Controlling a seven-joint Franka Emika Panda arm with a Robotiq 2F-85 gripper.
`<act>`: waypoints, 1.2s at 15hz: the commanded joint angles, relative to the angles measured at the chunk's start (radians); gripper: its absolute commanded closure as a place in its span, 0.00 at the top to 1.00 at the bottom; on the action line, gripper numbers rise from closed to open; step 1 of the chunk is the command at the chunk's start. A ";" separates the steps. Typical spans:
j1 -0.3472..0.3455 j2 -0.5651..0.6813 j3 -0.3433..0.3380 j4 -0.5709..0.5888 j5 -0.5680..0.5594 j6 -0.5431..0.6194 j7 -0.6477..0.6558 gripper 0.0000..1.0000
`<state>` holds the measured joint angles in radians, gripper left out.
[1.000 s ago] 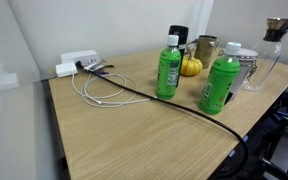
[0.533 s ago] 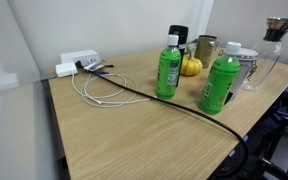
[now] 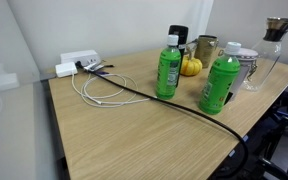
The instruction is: Take the object and put it on the bottle
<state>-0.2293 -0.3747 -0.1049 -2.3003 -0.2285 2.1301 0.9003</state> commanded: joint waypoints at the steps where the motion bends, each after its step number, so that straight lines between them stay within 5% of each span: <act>1: -0.039 0.042 -0.007 -0.041 -0.026 0.088 -0.016 1.00; 10: -0.055 0.189 -0.022 -0.062 -0.083 0.088 0.076 1.00; 18: -0.049 0.185 -0.027 -0.066 -0.079 0.086 0.067 1.00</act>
<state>-0.2847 -0.1900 -0.1258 -2.3680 -0.3064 2.2186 0.9669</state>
